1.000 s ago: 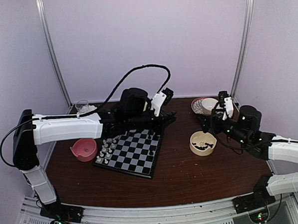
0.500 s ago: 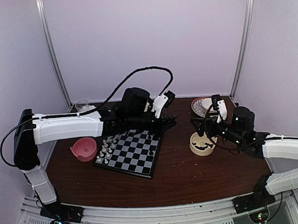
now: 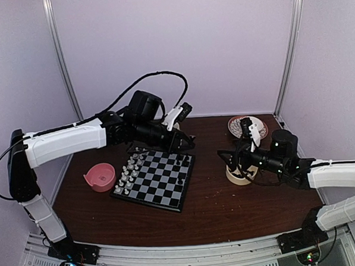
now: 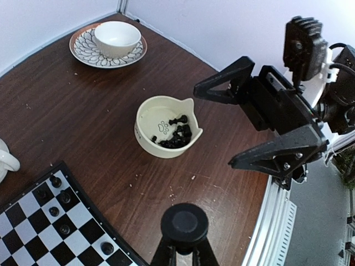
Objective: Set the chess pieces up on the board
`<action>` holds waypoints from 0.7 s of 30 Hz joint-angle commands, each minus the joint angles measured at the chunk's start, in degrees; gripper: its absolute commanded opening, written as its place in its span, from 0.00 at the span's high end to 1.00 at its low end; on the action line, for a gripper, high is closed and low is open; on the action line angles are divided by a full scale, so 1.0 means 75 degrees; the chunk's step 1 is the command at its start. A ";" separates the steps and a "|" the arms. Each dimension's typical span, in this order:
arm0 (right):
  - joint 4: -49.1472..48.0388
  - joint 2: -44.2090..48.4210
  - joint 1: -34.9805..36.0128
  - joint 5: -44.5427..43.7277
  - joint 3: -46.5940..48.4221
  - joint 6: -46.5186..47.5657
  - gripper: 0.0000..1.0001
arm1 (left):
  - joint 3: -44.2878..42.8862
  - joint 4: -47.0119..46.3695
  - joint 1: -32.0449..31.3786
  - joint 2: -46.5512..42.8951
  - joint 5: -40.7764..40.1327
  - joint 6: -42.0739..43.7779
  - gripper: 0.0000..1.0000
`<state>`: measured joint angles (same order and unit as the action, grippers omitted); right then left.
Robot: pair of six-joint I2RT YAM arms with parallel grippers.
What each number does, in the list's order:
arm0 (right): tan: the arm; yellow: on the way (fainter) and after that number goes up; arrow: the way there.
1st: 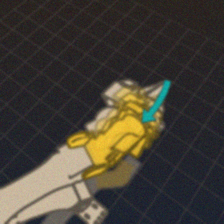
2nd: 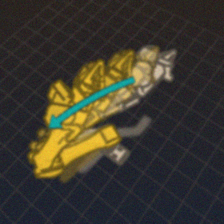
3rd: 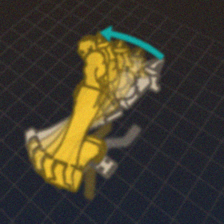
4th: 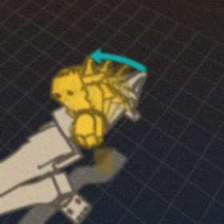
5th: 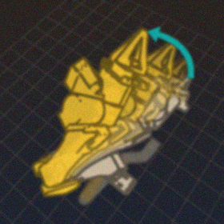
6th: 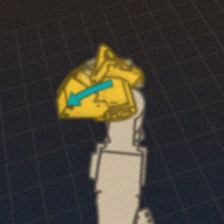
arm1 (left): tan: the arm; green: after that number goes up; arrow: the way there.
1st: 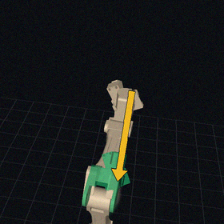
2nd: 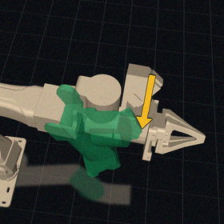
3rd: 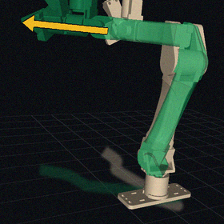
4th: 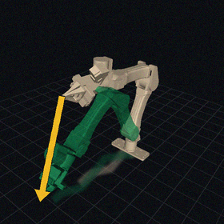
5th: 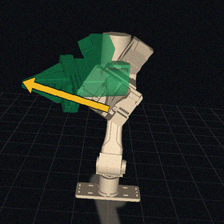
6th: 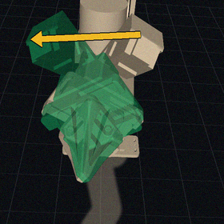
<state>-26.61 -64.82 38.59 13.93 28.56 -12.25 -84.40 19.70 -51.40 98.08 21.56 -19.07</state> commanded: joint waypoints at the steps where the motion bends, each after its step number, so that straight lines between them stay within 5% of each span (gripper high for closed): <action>1: -0.0220 0.0474 0.0522 0.0382 0.0057 0.0926 0.06 | -0.0487 0.1185 0.0141 0.0025 0.0912 -0.0214 1.00; 7: -0.0267 0.0263 0.1249 -0.0058 0.0230 0.1472 0.03 | -0.0786 0.2791 0.0150 0.0026 0.0930 0.0366 1.00; 14: -0.1661 -0.0326 0.1559 0.0499 -0.0183 0.3828 0.00 | 0.0201 0.3022 0.0150 -0.0522 0.0723 0.1102 1.00; 21: 0.1739 -0.0702 0.2308 -0.0273 0.1554 0.7193 0.06 | 0.0609 0.2606 0.0047 -0.0320 0.0410 0.1494 1.00</action>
<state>-24.71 -68.45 53.06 15.49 33.52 24.36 -81.91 42.39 -50.70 96.03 25.71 -10.24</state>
